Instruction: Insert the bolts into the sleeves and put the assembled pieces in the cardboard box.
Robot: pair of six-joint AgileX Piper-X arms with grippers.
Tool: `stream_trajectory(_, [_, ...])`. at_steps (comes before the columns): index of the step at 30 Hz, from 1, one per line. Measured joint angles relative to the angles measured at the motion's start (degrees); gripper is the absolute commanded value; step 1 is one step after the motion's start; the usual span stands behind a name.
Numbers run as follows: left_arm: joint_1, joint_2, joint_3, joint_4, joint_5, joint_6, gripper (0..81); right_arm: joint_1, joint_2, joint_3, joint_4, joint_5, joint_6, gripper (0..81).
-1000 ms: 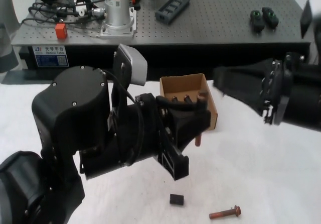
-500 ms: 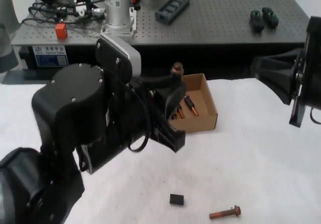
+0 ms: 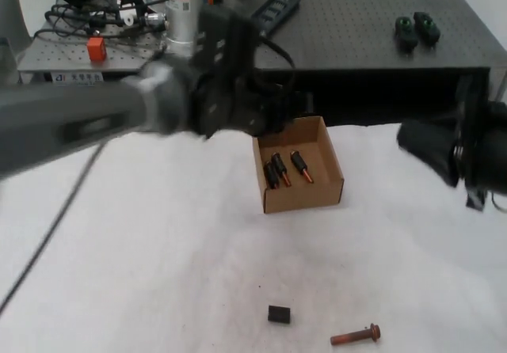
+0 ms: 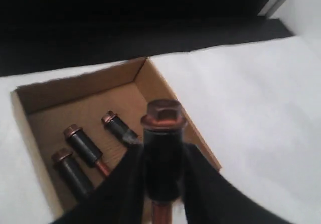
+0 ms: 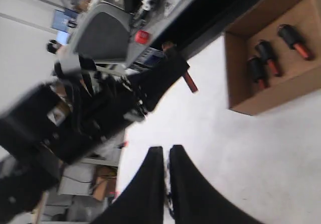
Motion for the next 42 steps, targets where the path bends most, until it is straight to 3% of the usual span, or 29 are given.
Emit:
stream_trajectory(5, [0.0,17.9,-30.1,18.8,1.3,0.5,0.6,0.0,0.0,0.4,9.7,5.4,-7.9,4.1])
stream_trajectory(10, [0.0,28.5,-45.7,31.6,1.4,0.5,0.6,0.0,-0.4,0.4,11.1,7.7,-10.1,4.1])
stream_trajectory(13, [0.0,30.0,-47.1,34.2,1.4,0.6,1.7,0.0,-0.7,0.4,11.1,8.6,-10.7,4.1])
stream_trajectory(21, [0.0,30.7,-47.6,37.2,1.4,0.6,32.3,0.0,-0.7,0.4,11.1,8.7,-11.1,4.1])
stream_trajectory(24, [0.0,30.7,-48.6,37.1,1.4,0.6,33.6,0.0,-0.7,0.4,11.1,8.7,-12.6,2.2])
stream_trajectory(26, [0.0,30.7,-50.3,37.1,2.3,0.6,32.2,0.6,-0.7,0.4,11.3,8.7,-14.3,14.6])
stream_trajectory(28, [0.0,30.7,-52.4,37.7,3.5,0.6,29.1,2.1,-0.6,0.3,12.4,8.1,-16.3,28.6])
stream_trajectory(29, [0.0,30.7,-52.6,37.7,3.6,0.6,26.7,3.3,-0.2,-0.2,13.5,7.9,-17.7,30.1])
stream_trajectory(32, [0.3,29.7,-55.5,39.0,4.1,1.8,20.7,7.5,2.6,-3.1,18.1,8.8,-24.7,26.3])
stream_trajectory(33, [0.2,28.6,-55.9,40.0,3.7,2.8,19.9,10.6,6.5,-4.3,19.7,9.6,-26.9,26.1])
stream_trajectory(36, [0.3,25.5,-56.4,43.1,1.0,6.1,19.7,14.3,11.3,-7.5,23.5,11.7,-32.2,26.3])
stream_trajectory(42, [2.2,14.6,-56.5,55.0,-18.2,15.1,19.7,26.4,28.6,-22.7,32.4,21.1,-46.9,26.3])
